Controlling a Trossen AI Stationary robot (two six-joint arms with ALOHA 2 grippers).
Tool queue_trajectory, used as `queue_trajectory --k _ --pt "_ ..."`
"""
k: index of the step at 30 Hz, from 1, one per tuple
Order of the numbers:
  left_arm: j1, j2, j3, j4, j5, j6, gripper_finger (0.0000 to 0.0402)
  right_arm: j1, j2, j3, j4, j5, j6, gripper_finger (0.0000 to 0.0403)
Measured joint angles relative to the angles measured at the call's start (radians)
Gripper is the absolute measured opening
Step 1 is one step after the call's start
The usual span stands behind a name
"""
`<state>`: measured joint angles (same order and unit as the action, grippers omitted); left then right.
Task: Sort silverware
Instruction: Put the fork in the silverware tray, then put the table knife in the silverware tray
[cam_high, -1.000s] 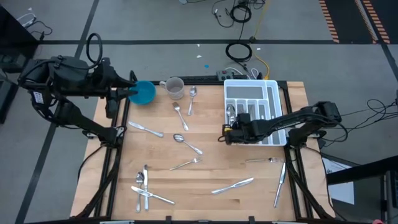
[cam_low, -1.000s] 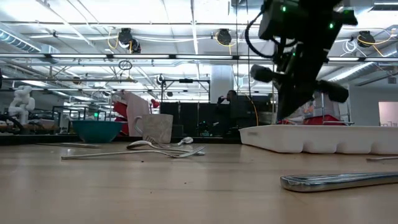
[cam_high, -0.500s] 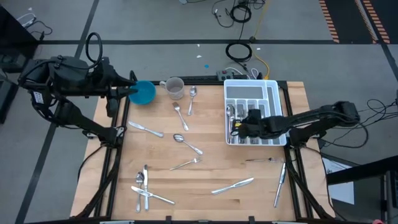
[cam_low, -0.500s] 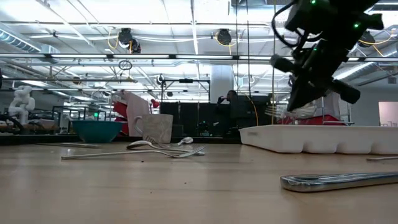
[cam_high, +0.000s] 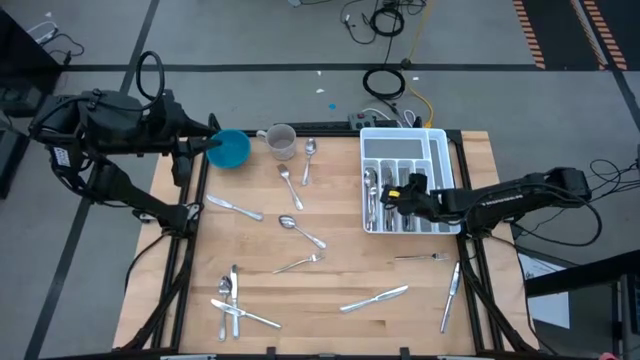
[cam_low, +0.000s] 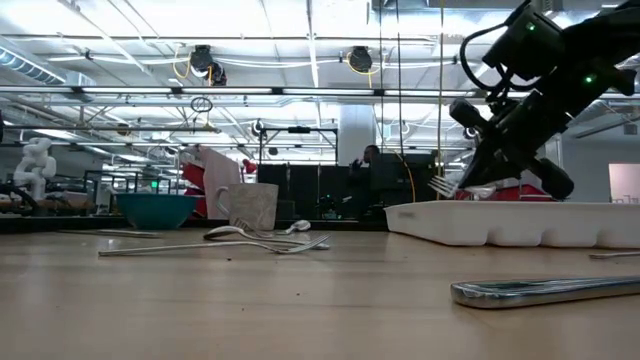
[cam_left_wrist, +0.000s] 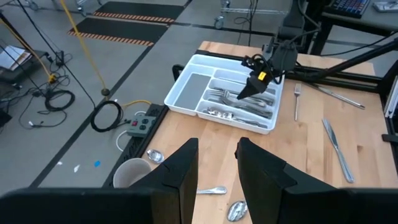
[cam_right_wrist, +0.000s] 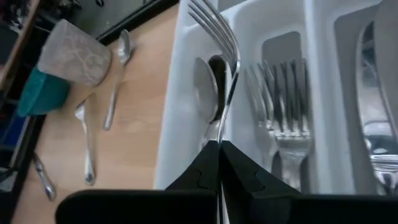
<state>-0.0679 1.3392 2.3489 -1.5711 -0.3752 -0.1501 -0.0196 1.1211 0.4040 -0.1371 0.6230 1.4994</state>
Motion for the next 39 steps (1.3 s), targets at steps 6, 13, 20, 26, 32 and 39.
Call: queue_trajectory --k 6,13,20,26,32,39 --pt "0.000 0.000 0.000 0.000 -0.004 0.000 0.0116 0.000 0.001 -0.028 -0.001 -0.039 0.020 0.0000" --pt "0.000 0.000 0.000 0.000 -0.005 0.000 0.0116 0.000 0.001 -0.037 -0.003 -0.054 0.018 0.0000" --pt "0.000 0.008 0.000 0.000 -0.009 -0.002 0.0116 0.000 0.012 -0.037 -0.010 -0.055 0.001 0.0002" --pt "0.000 0.020 0.000 0.000 -0.009 -0.001 0.0116 -0.001 0.017 -0.037 -0.022 -0.105 -0.001 0.0031" --pt "0.000 0.027 0.000 0.000 -0.009 -0.001 0.0116 -0.001 0.020 -0.037 -0.019 -0.105 0.003 0.0082" --pt "0.000 0.028 0.000 0.000 0.075 -0.055 0.0116 -0.001 -0.043 -0.037 0.165 -0.071 -0.177 0.0126"
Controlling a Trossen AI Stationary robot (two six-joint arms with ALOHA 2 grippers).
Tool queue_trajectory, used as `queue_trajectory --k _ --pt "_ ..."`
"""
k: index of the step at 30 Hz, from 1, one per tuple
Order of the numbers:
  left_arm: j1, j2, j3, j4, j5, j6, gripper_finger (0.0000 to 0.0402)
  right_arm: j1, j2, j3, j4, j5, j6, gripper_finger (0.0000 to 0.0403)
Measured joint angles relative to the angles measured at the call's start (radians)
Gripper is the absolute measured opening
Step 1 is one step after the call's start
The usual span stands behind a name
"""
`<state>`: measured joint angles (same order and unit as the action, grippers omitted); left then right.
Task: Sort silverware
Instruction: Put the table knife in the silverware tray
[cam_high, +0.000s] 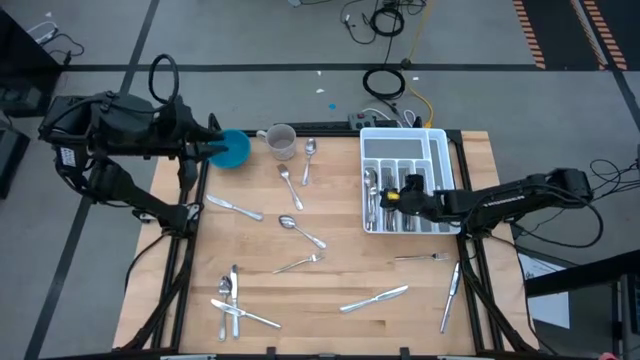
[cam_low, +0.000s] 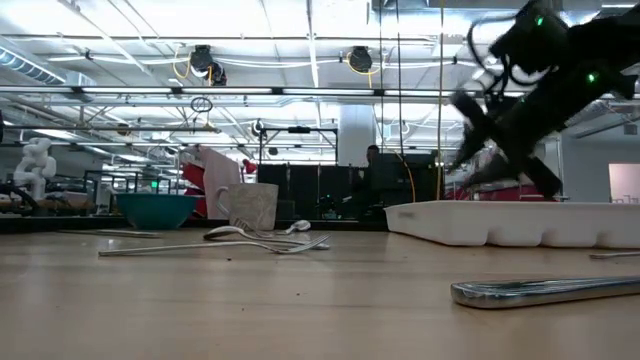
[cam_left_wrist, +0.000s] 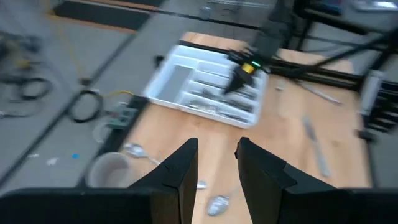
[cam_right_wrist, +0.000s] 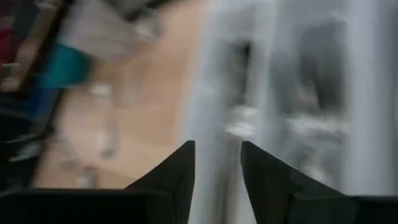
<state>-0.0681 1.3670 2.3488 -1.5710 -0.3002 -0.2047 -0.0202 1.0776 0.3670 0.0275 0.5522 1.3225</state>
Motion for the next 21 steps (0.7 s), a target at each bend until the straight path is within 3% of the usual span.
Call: queue_trajectory --k 3,7,13,21 --pt "-0.018 -0.011 -0.044 0.001 0.111 -0.006 0.0116 0.001 -0.066 0.037 0.052 0.000 -0.171 0.0131" --pt "-0.114 -0.046 -0.208 0.001 0.179 -0.033 0.0116 0.013 -0.165 0.123 0.052 -0.001 -0.398 0.0132" --pt "-0.351 -0.075 -0.633 0.053 0.182 -0.177 0.0116 0.037 -0.271 0.238 0.035 -0.001 -0.619 0.0132" --pt "-0.650 -0.077 -1.130 0.432 0.176 -0.354 0.0116 0.071 -0.296 0.295 -0.028 -0.008 -0.699 0.0137"
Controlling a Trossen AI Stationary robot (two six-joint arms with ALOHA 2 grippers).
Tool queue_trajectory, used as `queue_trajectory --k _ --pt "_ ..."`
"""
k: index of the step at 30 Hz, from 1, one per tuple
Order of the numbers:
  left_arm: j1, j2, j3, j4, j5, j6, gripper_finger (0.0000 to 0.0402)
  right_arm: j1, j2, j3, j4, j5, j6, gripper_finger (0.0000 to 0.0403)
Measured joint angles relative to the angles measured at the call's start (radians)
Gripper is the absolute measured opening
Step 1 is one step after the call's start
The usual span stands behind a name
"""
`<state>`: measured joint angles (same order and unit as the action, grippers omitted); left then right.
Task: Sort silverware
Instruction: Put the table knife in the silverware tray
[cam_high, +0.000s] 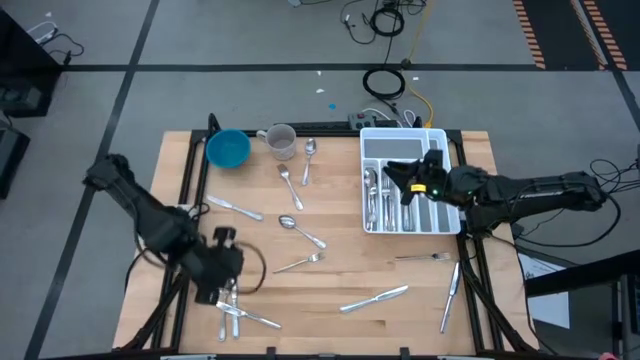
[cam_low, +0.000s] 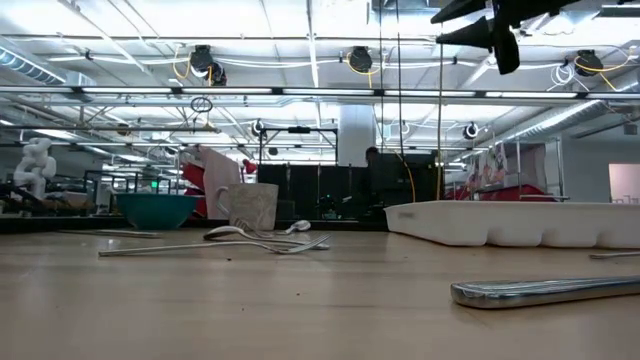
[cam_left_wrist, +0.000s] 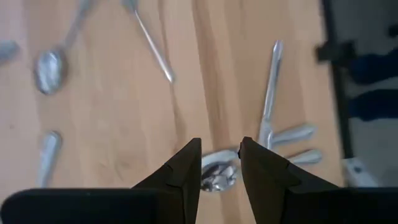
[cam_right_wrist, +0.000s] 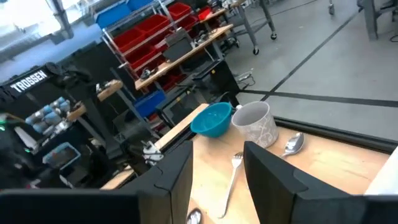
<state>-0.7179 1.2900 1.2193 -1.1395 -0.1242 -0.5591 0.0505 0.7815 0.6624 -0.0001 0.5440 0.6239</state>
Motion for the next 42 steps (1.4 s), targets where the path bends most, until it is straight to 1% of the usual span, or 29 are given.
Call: queue_trajectory --k 4,5,8,10,11,14,17,22,32,37,42 --pt "-0.074 -0.001 -0.174 0.108 -0.018 -0.071 0.0116 0.013 0.000 0.000 -0.043 0.000 -0.008 0.0153" --pt "-0.087 -0.001 -0.216 0.159 0.002 -0.089 0.0116 0.016 0.000 0.000 -0.054 0.000 -0.009 0.0160" --pt "-0.123 0.016 -0.328 0.358 0.140 -0.099 0.0116 0.029 0.002 0.000 -0.064 0.000 -0.019 0.0186" --pt "-0.147 0.041 -0.367 0.441 0.177 -0.099 0.0116 0.031 0.002 0.000 -0.067 0.000 -0.019 0.0205" --pt "-0.153 0.060 -0.370 0.449 0.174 -0.096 0.0116 0.030 0.002 0.000 -0.070 0.000 -0.019 0.0214" --pt "-0.153 0.113 -0.369 0.453 0.116 -0.090 0.0116 0.030 0.002 0.000 -0.092 0.000 -0.010 0.0234" --pt "-0.151 0.167 -0.358 0.489 0.090 -0.074 0.0116 0.030 0.003 0.000 -0.104 0.000 -0.005 0.0243" --pt "-0.155 0.250 -0.358 0.622 0.093 -0.017 0.0116 0.030 0.003 0.000 -0.109 0.000 -0.008 0.0244" --pt "-0.155 0.342 -0.320 0.667 0.083 -0.011 0.0116 0.030 0.003 0.000 -0.160 0.000 0.018 0.0244" --pt "-0.155 0.382 -0.319 0.676 0.048 -0.001 0.0116 0.030 0.003 0.000 -0.160 -0.018 0.030 0.0243" --pt "-0.155 0.444 -0.317 0.743 0.037 0.021 0.0116 0.030 0.003 0.000 -0.161 -0.026 0.037 0.0243"
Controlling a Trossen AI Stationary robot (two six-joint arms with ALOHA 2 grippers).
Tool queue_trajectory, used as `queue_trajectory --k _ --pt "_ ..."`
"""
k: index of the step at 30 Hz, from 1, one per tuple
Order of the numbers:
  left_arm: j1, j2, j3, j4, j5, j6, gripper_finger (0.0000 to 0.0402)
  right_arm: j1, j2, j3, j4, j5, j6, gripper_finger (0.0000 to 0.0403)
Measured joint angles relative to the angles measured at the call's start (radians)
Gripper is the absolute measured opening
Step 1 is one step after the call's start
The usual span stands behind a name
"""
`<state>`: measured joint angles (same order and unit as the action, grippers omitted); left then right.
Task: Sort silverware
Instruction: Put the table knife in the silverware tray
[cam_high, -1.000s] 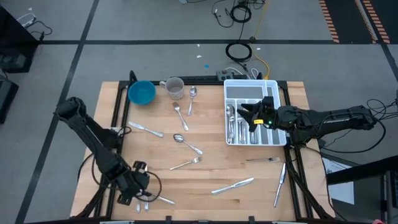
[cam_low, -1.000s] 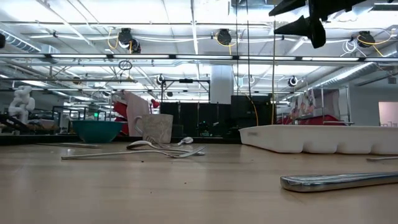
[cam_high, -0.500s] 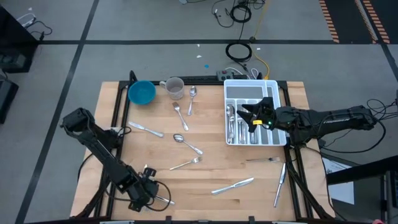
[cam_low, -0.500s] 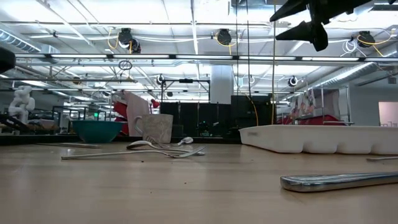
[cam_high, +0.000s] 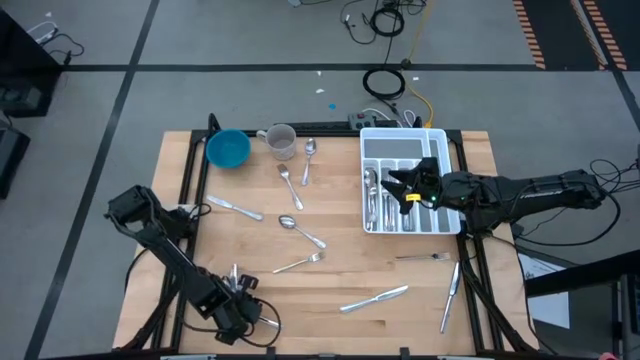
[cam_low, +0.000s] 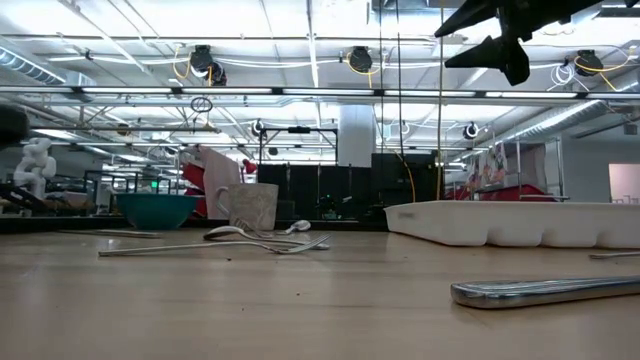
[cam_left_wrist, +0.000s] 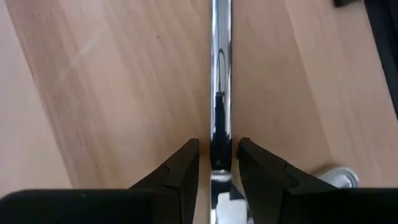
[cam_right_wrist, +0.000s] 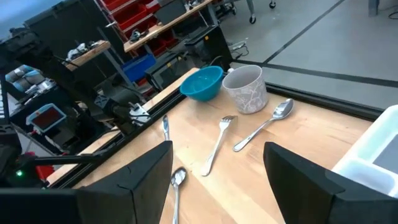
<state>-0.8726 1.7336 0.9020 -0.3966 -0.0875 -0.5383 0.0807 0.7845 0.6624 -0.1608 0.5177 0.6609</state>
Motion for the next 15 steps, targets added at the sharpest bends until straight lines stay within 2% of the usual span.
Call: queue_trajectory --k 5,7,10,15 --pt "0.000 0.045 0.003 0.002 0.001 -0.024 0.0111 0.000 0.000 0.000 0.001 0.000 0.008 0.0243" --pt "0.002 0.055 0.005 -0.015 0.002 -0.029 0.0088 0.000 0.000 0.000 0.008 0.000 0.014 0.0243" --pt "0.002 0.059 0.006 -0.024 0.005 -0.031 0.0031 0.000 0.000 0.000 0.015 0.000 0.043 0.0240" --pt "0.004 0.047 0.019 -0.044 0.024 -0.033 0.0030 0.000 0.000 0.000 0.014 -0.016 0.064 0.0231"
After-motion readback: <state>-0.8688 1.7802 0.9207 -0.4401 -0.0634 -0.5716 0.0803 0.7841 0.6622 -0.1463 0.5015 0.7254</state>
